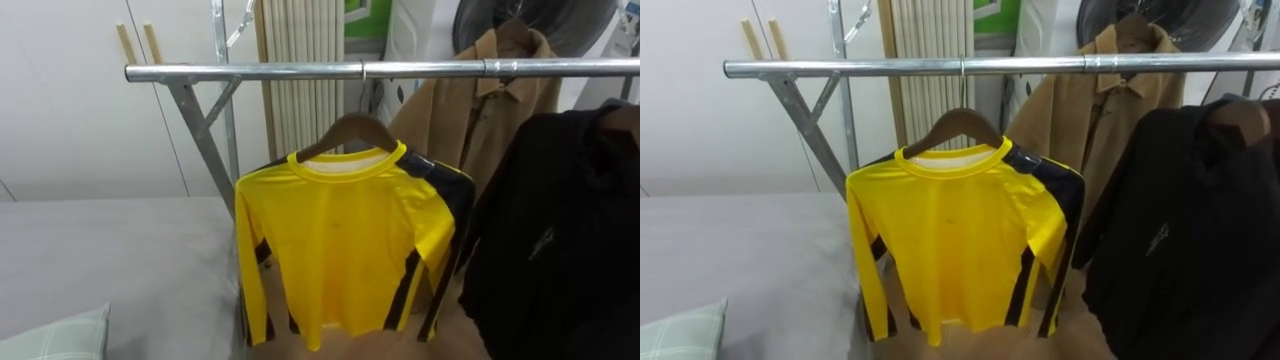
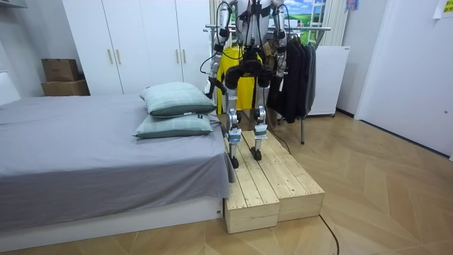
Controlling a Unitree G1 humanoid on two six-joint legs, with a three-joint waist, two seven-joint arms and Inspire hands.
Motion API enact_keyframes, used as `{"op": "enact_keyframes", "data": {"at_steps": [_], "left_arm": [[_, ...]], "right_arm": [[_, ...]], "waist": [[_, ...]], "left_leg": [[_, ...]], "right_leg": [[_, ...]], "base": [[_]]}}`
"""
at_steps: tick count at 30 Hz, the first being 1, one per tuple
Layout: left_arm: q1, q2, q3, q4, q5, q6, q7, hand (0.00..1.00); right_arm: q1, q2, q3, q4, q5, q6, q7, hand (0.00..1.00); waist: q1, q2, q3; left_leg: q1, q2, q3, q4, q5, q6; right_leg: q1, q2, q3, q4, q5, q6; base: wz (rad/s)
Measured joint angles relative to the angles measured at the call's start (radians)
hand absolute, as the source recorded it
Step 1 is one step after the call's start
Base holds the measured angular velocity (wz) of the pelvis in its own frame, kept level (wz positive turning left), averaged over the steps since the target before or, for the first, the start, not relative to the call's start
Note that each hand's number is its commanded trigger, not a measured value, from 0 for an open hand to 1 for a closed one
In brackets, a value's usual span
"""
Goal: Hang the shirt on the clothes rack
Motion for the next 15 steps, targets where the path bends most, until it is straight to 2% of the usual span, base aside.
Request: {"op": "enact_keyframes", "data": {"at_steps": [11, 15], "left_arm": [[0.002, -0.005, -0.008, 0.0, 0.001, 0.0, 0.033, 0.0], [0.001, -0.009, -0.009, -0.001, 0.002, -0.001, 0.05, 0.0]], "right_arm": [[-0.004, 0.003, 0.02, 0.011, 0.038, 0.007, -0.017, 0.0], [-0.005, 0.006, 0.022, 0.012, 0.038, 0.007, -0.029, 0.0]], "waist": [[0.0, -0.003, -0.0017], [0.0, -0.004, -0.002]], "left_leg": [[0.005, 0.0, -0.006, 0.0, 0.0, 0.0], [0.008, -0.002, -0.021, 0.0, 0.0, 0.0]], "right_leg": [[0.003, 0.0, 0.001, 0.0, 0.0, 0.001], [0.007, 0.0, 0.0, 0.0, -0.001, 0.001]], "base": [[0.0], [0.0]]}}
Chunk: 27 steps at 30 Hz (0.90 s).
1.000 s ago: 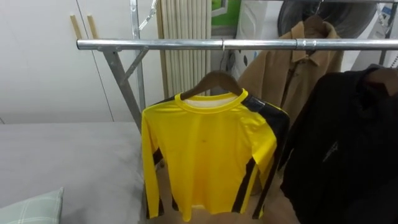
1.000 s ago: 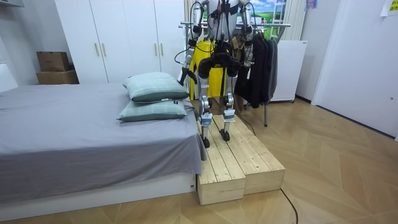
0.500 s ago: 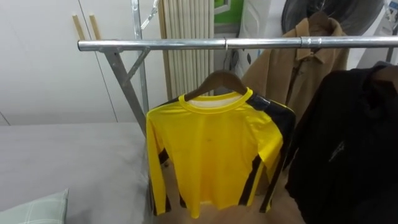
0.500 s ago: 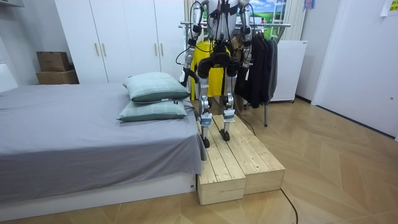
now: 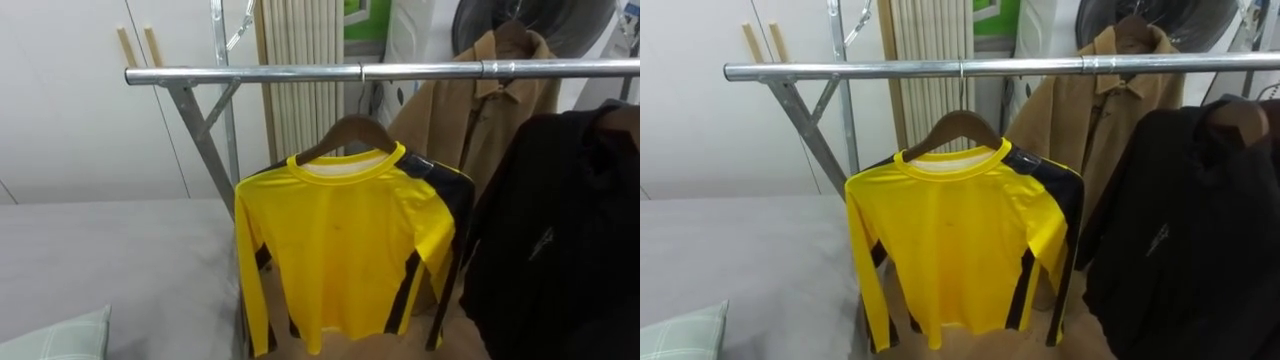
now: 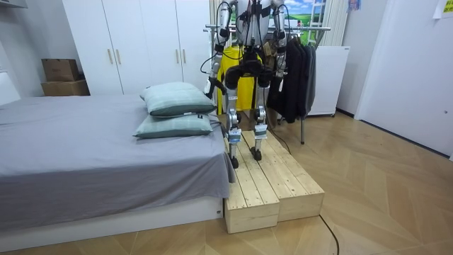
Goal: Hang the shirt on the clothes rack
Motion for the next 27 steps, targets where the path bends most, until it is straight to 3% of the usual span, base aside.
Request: {"op": "enact_keyframes", "data": {"at_steps": [8, 27], "left_arm": [[-0.001, 0.001, -0.036, 0.0, 0.005, 0.0, 0.018, 0.0], [0.0, 0.0, -0.038, -0.001, 0.006, 0.0, 0.022, 0.0]], "right_arm": [[0.0, 0.0, 0.037, 0.0, 0.041, 0.0, -0.013, 0.0], [-0.01, 0.011, 0.041, 0.001, 0.042, 0.01, -0.012, 0.0]], "waist": [[0.0, 0.003, 0.0019], [0.0, 0.003, 0.0028]], "left_leg": [[0.0, 0.0, 0.0, -0.001, 0.0, 0.0], [-0.005, 0.0, -0.001, -0.002, 0.0, 0.0]], "right_leg": [[0.0, 0.0, 0.0, 0.0, -0.001, 0.001], [0.001, 0.0, -0.002, 0.0, -0.002, 0.002]], "base": [[0.0], [0.0]]}}
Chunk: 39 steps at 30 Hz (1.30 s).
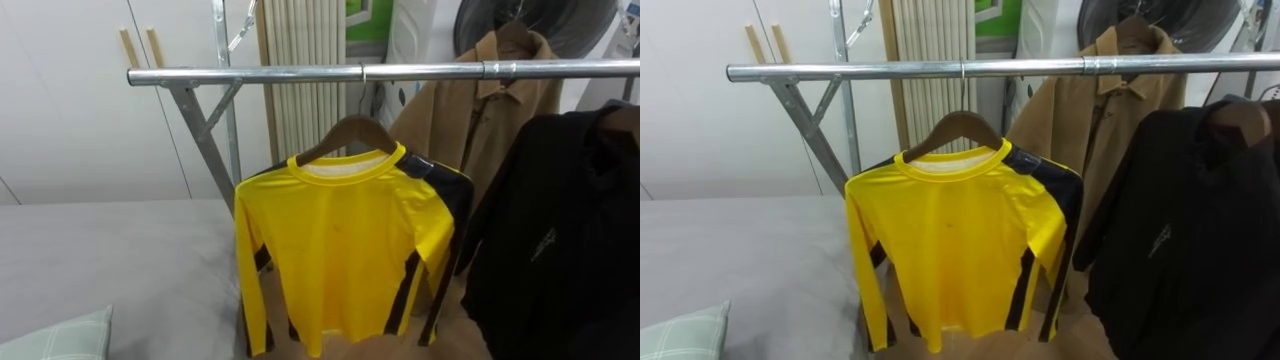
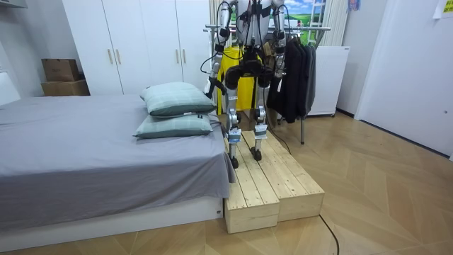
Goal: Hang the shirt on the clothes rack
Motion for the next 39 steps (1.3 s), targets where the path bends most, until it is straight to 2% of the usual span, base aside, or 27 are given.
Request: {"op": "enact_keyframes", "data": {"at_steps": [14, 17, 18, 20, 22, 26, 28, 29, 30, 31, 32, 33, 34, 35, 36, 37, 38, 39], "left_arm": [[0.003, 0.001, 0.004, -0.009, 0.018, 0.0, -0.001, 0.0], [0.0, 0.004, 0.004, -0.017, 0.024, 0.0, -0.009, 0.0], [-0.003, 0.004, 0.004, -0.018, 0.025, -0.001, -0.011, 0.0], [-0.008, 0.003, 0.003, -0.014, 0.025, -0.01, -0.012, 0.0], [-0.007, 0.002, -0.001, -0.011, 0.024, -0.021, -0.012, 0.0], [-0.007, -0.004, -0.018, -0.009, 0.042, -0.036, -0.022, 0.0], [-0.007, -0.015, -0.019, -0.016, 0.083, -0.039, -0.041, 0.0], [-0.007, -0.015, -0.019, -0.022, 0.097, -0.038, -0.048, 0.0], [-0.007, -0.015, -0.024, -0.048, 0.14, -0.036, -0.058, 0.0], [-0.008, -0.015, -0.029, -0.074, 0.157, -0.035, -0.068, 0.0], [-0.01, -0.015, -0.033, -0.086, 0.158, -0.035, -0.07, 0.0], [-0.019, -0.015, -0.039, -0.092, 0.169, -0.035, -0.071, 0.0], [-0.035, -0.015, -0.037, -0.096, 0.19, -0.034, -0.074, 0.0], [-0.044, -0.014, -0.037, -0.097, 0.201, -0.033, -0.076, 0.0], [-0.061, -0.012, -0.032, -0.096, 0.213, -0.03, -0.088, 0.0], [-0.066, -0.01, -0.019, -0.088, 0.233, -0.031, -0.093, 0.0], [-0.066, -0.007, -0.019, -0.087, 0.245, -0.03, -0.093, 0.0], [-0.069, -0.002, -0.016, -0.089, 0.253, -0.031, -0.092, 0.0]], "right_arm": [[-0.009, 0.0, 0.002, -0.004, -0.016, 0.007, -0.001, 0.0], [-0.018, -0.001, 0.018, -0.017, -0.057, 0.011, 0.001, 0.0], [-0.02, -0.001, 0.032, -0.022, -0.073, 0.011, 0.001, 0.0], [-0.027, -0.001, 0.045, -0.02, -0.09, 0.011, 0.004, 0.0], [-0.034, -0.003, 0.077, -0.021, -0.108, 0.008, 0.018, 0.0], [-0.053, -0.008, 0.086, -0.018, -0.166, 0.008, 0.036, 0.0], [-0.069, -0.023, 0.094, -0.012, -0.206, 0.009, 0.041, 0.0], [-0.072, -0.026, 0.093, -0.012, -0.21, 0.01, 0.041, 0.0], [-0.078, -0.031, 0.094, -0.01, -0.214, 0.013, 0.041, 0.0], [-0.085, -0.034, 0.093, -0.002, -0.214, 0.012, 0.039, 0.0], [-0.091, -0.035, 0.093, 0.005, -0.213, 0.013, 0.037, 0.0], [-0.101, -0.04, 0.086, 0.016, -0.214, 0.013, 0.035, 0.0], [-0.101, -0.046, 0.062, 0.021, -0.222, 0.013, 0.033, 0.0], [-0.102, -0.05, 0.051, 0.025, -0.232, 0.014, 0.033, 0.0], [-0.102, -0.06, 0.038, 0.032, -0.252, 0.025, 0.029, 0.0], [-0.101, -0.068, 0.03, 0.033, -0.269, 0.038, 0.024, 0.0], [-0.101, -0.072, 0.026, 0.032, -0.278, 0.043, 0.02, 0.0], [-0.103, -0.078, 0.021, 0.032, -0.286, 0.048, 0.012, 0.0]], "waist": [[0.003, -0.004, -0.0022], [0.02, -0.003, -0.0036], [0.03, 0.003, -0.0065], [0.034, 0.006, -0.0043], [0.053, 0.014, -0.0021], [0.056, 0.031, -0.002], [0.058, 0.05, -0.0009], [0.056, 0.053, -0.0003], [0.05, 0.059, -0.0003], [0.051, 0.063, -0.0029], [0.051, 0.063, -0.0033], [0.051, 0.06, -0.0011], [0.052, 0.06, -0.0011], [0.051, 0.06, 0.0001], [0.054, 0.062, 0.0002], [0.052, 0.063, 0.0012], [0.052, 0.063, 0.0011], [0.052, 0.061, 0.0014]], "left_leg": [[-0.001, -0.002, -0.022, 0.002, 0.0, 0.0], [-0.003, -0.001, -0.025, 0.011, 0.0, 0.0], [-0.004, -0.001, -0.028, 0.012, 0.0, 0.0], [-0.004, -0.001, -0.037, 0.013, 0.0, 0.0], [-0.017, -0.001, -0.063, 0.018, 0.0, 0.0], [-0.052, -0.011, -0.119, 0.038, 0.001, 0.0], [-0.082, -0.017, -0.139, 0.062, 0.001, -0.001], [-0.097, -0.017, -0.139, 0.075, 0.001, -0.001], [-0.13, -0.018, -0.138, 0.098, 0.006, -0.002], [-0.155, -0.02, -0.124, 0.101, 0.025, -0.003], [-0.164, -0.022, -0.107, 0.097, 0.038, -0.002], [-0.179, -0.022, -0.047, 0.078, 0.07, 0.005], [-0.198, -0.014, 0.052, 0.078, 0.093, 0.015], [-0.208, -0.005, 0.112, 0.103, 0.091, 0.023], [-0.211, 0.014, 0.218, 0.173, 0.062, 0.052], [-0.196, 0.034, 0.292, 0.236, 0.032, 0.064], [-0.183, 0.041, 0.318, 0.253, 0.017, 0.061], [-0.159, 0.049, 0.337, 0.269, -0.005, 0.051]], "right_leg": [[0.006, -0.006, -0.026, 0.0, -0.007, -0.002], [0.007, -0.009, -0.034, 0.0, -0.007, -0.002], [0.009, -0.011, -0.046, 0.0, -0.006, -0.003], [0.014, -0.012, -0.059, 0.001, -0.008, -0.006], [0.017, -0.019, -0.089, 0.002, -0.012, -0.009], [0.014, -0.038, -0.148, 0.019, -0.028, -0.01], [0.015, -0.057, -0.2, 0.039, -0.05, -0.006], [0.015, -0.061, -0.22, 0.039, -0.052, -0.007], [0.017, -0.065, -0.266, 0.037, -0.055, -0.007], [0.019, -0.077, -0.316, 0.036, -0.057, -0.007], [0.02, -0.083, -0.344, 0.034, -0.06, -0.008], [0.016, -0.105, -0.403, 0.029, -0.068, -0.009], [0.016, -0.126, -0.476, 0.024, -0.076, -0.012], [0.018, -0.134, -0.51, 0.025, -0.083, -0.012], [0.034, -0.149, -0.572, 0.035, -0.098, -0.01], [0.057, -0.156, -0.64, 0.04, -0.11, -0.006], [0.066, -0.157, -0.67, 0.043, -0.116, -0.006], [0.077, -0.162, -0.727, 0.056, -0.131, -0.003]], "base": [[0.05], [0.0], [0.1], [0.18], [0.26], [0.5], [0.64], [0.94], [1.2], [1.26], [1.37], [1.51], [1.6], [1.64], [1.69], [1.67], [1.61], [1.5]]}}
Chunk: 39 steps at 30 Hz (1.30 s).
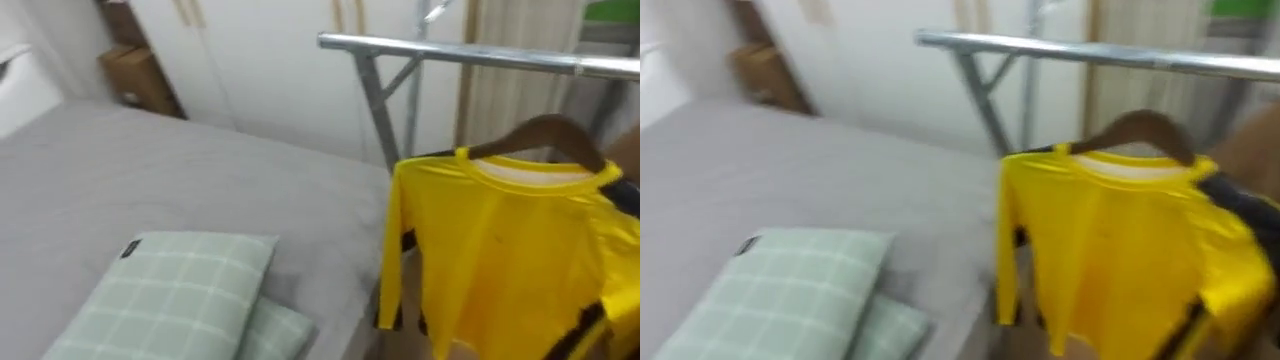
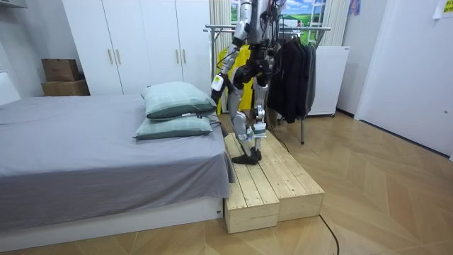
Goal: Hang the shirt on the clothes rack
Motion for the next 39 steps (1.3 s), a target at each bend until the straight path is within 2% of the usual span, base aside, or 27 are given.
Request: {"op": "enact_keyframes", "data": {"at_steps": [1, 2, 4, 7, 9, 11, 12, 13, 14, 15, 16, 17, 18, 19, 20, 22, 23, 24, 25, 26, 28, 30, 31, 35, 36, 37, 39], "left_arm": [[-0.002, 0.003, 0.002, 0.0, 0.009, 0.001, 0.002, 0.0], [-0.003, 0.003, 0.002, 0.0, 0.015, 0.001, 0.003, 0.0], [-0.004, 0.006, 0.006, 0.004, 0.037, 0.003, 0.011, 0.0], [-0.004, 0.007, 0.062, 0.02, 0.035, 0.003, 0.034, 0.0], [-0.006, 0.007, 0.079, 0.032, 0.03, -0.001, 0.047, 0.0], [-0.009, 0.007, 0.095, 0.06, 0.02, -0.003, 0.055, 0.0], [-0.008, 0.011, 0.116, 0.084, 0.011, -0.005, 0.064, 0.0], [-0.003, 0.015, 0.125, 0.102, -0.002, -0.005, 0.079, 0.0], [0.004, 0.016, 0.134, 0.112, -0.007, -0.006, 0.087, 0.0], [0.004, 0.018, 0.149, 0.131, -0.009, -0.005, 0.1, 0.0], [0.002, 0.021, 0.155, 0.135, -0.015, -0.004, 0.113, 0.0], [0.002, 0.022, 0.153, 0.138, -0.017, -0.004, 0.121, 0.0], [0.002, 0.022, 0.152, 0.141, -0.028, -0.002, 0.134, 0.0], [0.002, 0.023, 0.152, 0.14, -0.038, 0.0, 0.143, 0.0], [0.002, 0.024, 0.152, 0.14, -0.039, 0.0, 0.146, 0.0], [0.004, 0.037, 0.151, 0.136, -0.045, 0.001, 0.16, 0.0], [0.004, 0.043, 0.151, 0.136, -0.045, 0.001, 0.161, 0.0], [0.003, 0.053, 0.154, 0.134, -0.043, 0.001, 0.164, 0.0], [0.002, 0.061, 0.157, 0.126, -0.043, 0.0, 0.174, 0.0], [0.005, 0.055, 0.157, 0.126, -0.043, 0.0, 0.182, 0.0], [0.018, 0.04, 0.152, 0.127, -0.059, 0.0, 0.201, 0.0], [0.022, 0.038, 0.143, 0.129, -0.068, 0.0, 0.206, 0.0], [0.028, 0.038, 0.142, 0.129, -0.068, 0.0, 0.207, 0.0], [0.046, 0.029, 0.146, 0.158, -0.067, 0.008, 0.207, 0.0], [0.052, 0.024, 0.146, 0.157, -0.067, 0.016, 0.207, 0.0], [0.052, 0.02, 0.146, 0.156, -0.067, 0.022, 0.208, 0.0], [0.051, 0.012, 0.143, 0.156, -0.065, 0.023, 0.215, 0.0]], "right_arm": [[0.001, -0.008, 0.0, 0.001, 0.0, 0.0, -0.009, 0.0], [0.002, -0.012, 0.0, 0.001, 0.001, 0.002, -0.014, 0.0], [0.004, -0.026, 0.002, 0.002, 0.0, 0.008, -0.022, 0.0], [-0.003, -0.026, 0.001, 0.017, -0.017, 0.009, -0.021, 0.0], [-0.012, -0.025, 0.002, 0.022, -0.039, 0.01, -0.022, 0.0], [-0.005, -0.02, 0.002, 0.024, -0.051, 0.014, -0.023, 0.0], [0.0, -0.01, 0.001, 0.025, -0.067, 0.023, -0.025, 0.0], [0.003, -0.001, 0.001, 0.025, -0.079, 0.03, -0.032, 0.0], [0.003, 0.003, 0.001, 0.025, -0.086, 0.03, -0.033, 0.0], [0.003, 0.007, 0.001, 0.024, -0.106, 0.029, -0.034, 0.0], [0.006, 0.009, 0.0, 0.023, -0.118, 0.029, -0.035, 0.0], [0.009, 0.009, 0.0, 0.023, -0.12, 0.029, -0.037, 0.0], [0.013, 0.01, -0.008, 0.024, -0.12, 0.029, -0.045, 0.0], [0.013, 0.013, -0.01, 0.022, -0.115, 0.028, -0.049, 0.0], [0.011, 0.014, -0.01, 0.021, -0.111, 0.027, -0.053, 0.0], [0.012, 0.021, -0.015, 0.008, -0.114, 0.028, -0.065, 0.0], [0.013, 0.024, -0.015, 0.003, -0.118, 0.028, -0.067, 0.0], [0.014, 0.034, -0.021, -0.001, -0.122, 0.027, -0.071, 0.0], [0.014, 0.046, -0.036, -0.002, -0.122, 0.027, -0.072, 0.0], [0.019, 0.046, -0.043, -0.001, -0.122, 0.027, -0.073, 0.0], [0.001, 0.042, -0.02, -0.004, -0.116, 0.027, -0.078, 0.0], [-0.018, 0.042, 0.01, -0.006, -0.115, 0.028, -0.077, 0.0], [-0.021, 0.044, 0.024, -0.007, -0.116, 0.029, -0.072, 0.0], [-0.024, 0.047, 0.045, -0.008, -0.118, 0.029, -0.062, 0.0], [-0.024, 0.049, 0.052, -0.007, -0.118, 0.029, -0.063, 0.0], [-0.026, 0.055, 0.054, -0.007, -0.12, 0.029, -0.063, 0.0], [-0.027, 0.062, 0.056, -0.007, -0.12, 0.029, -0.063, 0.0]], "waist": [[-0.001, -0.002, 0.0013], [-0.002, -0.004, 0.0011], [0.0, -0.016, 0.0009], [0.02, -0.042, -0.0061], [0.042, -0.062, -0.0072], [0.06, -0.079, -0.0112], [0.058, -0.096, -0.0145], [0.061, -0.103, -0.0188], [0.069, -0.106, -0.0175], [0.075, -0.11, -0.0141], [0.071, -0.114, -0.0108], [0.07, -0.115, -0.0106], [0.061, -0.113, -0.0102], [0.054, -0.11, -0.0108], [0.054, -0.11, -0.0107], [0.052, -0.108, -0.0106], [0.051, -0.108, -0.0106], [0.04, -0.114, -0.009], [0.026, -0.127, -0.0034], [0.031, -0.119, -0.0083], [0.058, -0.096, -0.008], [0.058, -0.078, -0.0035], [0.059, -0.076, -0.0046], [0.065, -0.085, -0.0025], [0.067, -0.088, 0.0008], [0.068, -0.097, 0.0002], [0.074, -0.113, 0.0048]], "left_leg": [[0.019, 0.006, 0.002, 0.004, -0.018, -0.01], [0.028, 0.007, 0.004, 0.003, -0.024, -0.011], [0.062, 0.002, 0.025, -0.046, -0.035, -0.024], [0.072, -0.02, 0.026, -0.124, -0.035, -0.025], [0.075, -0.03, 0.02, -0.171, -0.035, -0.025], [0.084, -0.038, -0.005, -0.187, -0.035, -0.018], [0.089, -0.047, -0.029, -0.187, -0.036, -0.007], [0.096, -0.049, -0.045, -0.179, -0.039, 0.002], [0.104, -0.049, -0.049, -0.177, -0.041, 0.007], [0.108, -0.049, -0.075, -0.161, -0.048, 0.017], [0.108, -0.048, -0.116, -0.143, -0.059, 0.028], [0.109, -0.048, -0.136, -0.14, -0.062, 0.032], [0.111, -0.048, -0.191, -0.135, -0.065, 0.038], [0.1, -0.048, -0.239, -0.13, -0.064, 0.043], [0.095, -0.048, -0.258, -0.13, -0.062, 0.045], [0.087, -0.05, -0.332, -0.127, -0.06, 0.049], [0.086, -0.051, -0.354, -0.127, -0.06, 0.049], [0.085, -0.065, -0.409, -0.128, -0.058, 0.045], [0.084, -0.088, -0.45, -0.126, -0.059, 0.042], [0.084, -0.095, -0.462, -0.123, -0.062, 0.04], [0.083, -0.091, -0.486, -0.125, -0.064, 0.027], [0.078, -0.089, -0.502, -0.134, -0.058, 0.02], [0.079, -0.09, -0.506, -0.142, -0.055, 0.019], [0.092, -0.091, -0.506, -0.149, -0.053, 0.018], [0.098, -0.092, -0.505, -0.153, -0.054, 0.018], [0.098, -0.094, -0.504, -0.154, -0.054, 0.018], [0.097, -0.095, -0.505, -0.155, -0.054, 0.018]], "right_leg": [[0.013, -0.001, -0.059, 0.005, -0.012, 0.003], [0.02, -0.001, -0.085, 0.007, -0.016, 0.007], [0.041, -0.015, -0.189, 0.031, -0.035, 0.022], [0.047, -0.036, -0.268, 0.065, -0.048, 0.036], [0.052, -0.053, -0.282, 0.097, -0.049, 0.037], [0.056, -0.078, -0.269, 0.147, -0.044, 0.044], [0.062, -0.091, -0.222, 0.17, -0.044, 0.045], [0.067, -0.097, -0.16, 0.188, -0.036, 0.049], [0.069, -0.1, -0.129, 0.202, -0.03, 0.052], [0.07, -0.109, -0.08, 0.237, -0.021, 0.055], [0.065, -0.111, -0.004, 0.274, -0.005, 0.059], [0.056, -0.109, 0.041, 0.287, 0.007, 0.063], [0.041, -0.09, 0.129, 0.285, 0.016, 0.07], [0.029, -0.071, 0.196, 0.25, 0.011, 0.08], [0.018, -0.065, 0.227, 0.234, 0.011, 0.082], [-0.002, -0.029, 0.353, 0.102, 0.02, 0.09], [-0.003, -0.015, 0.391, 0.06, 0.035, 0.092], [0.001, 0.009, 0.475, -0.026, 0.095, 0.097], [0.006, 0.015, 0.529, -0.068, 0.19, 0.122], [0.013, 0.014, 0.528, -0.069, 0.179, 0.124], [0.026, 0.031, 0.532, -0.077, 0.177, 0.123], [0.026, 0.032, 0.524, -0.077, 0.172, 0.123], [0.027, 0.031, 0.523, -0.077, 0.165, 0.123], [0.038, 0.031, 0.525, -0.077, 0.156, 0.124], [0.042, 0.031, 0.534, -0.081, 0.154, 0.125], [0.047, 0.031, 0.539, -0.092, 0.154, 0.125], [0.047, 0.032, 0.547, -0.093, 0.154, 0.125]], "base": [[1.49], [1.53], [1.44], [0.94], [0.4], [0.44], [0.62], [0.57], [0.43], [0.57], [0.74], [1.0], [1.1], [1.09], [1.08], [1.01], [1.12], [1.3], [1.28], [0.79], [0.24], [0.25], [0.19], [0.02], [0.0], [0.0], [0.0]]}}
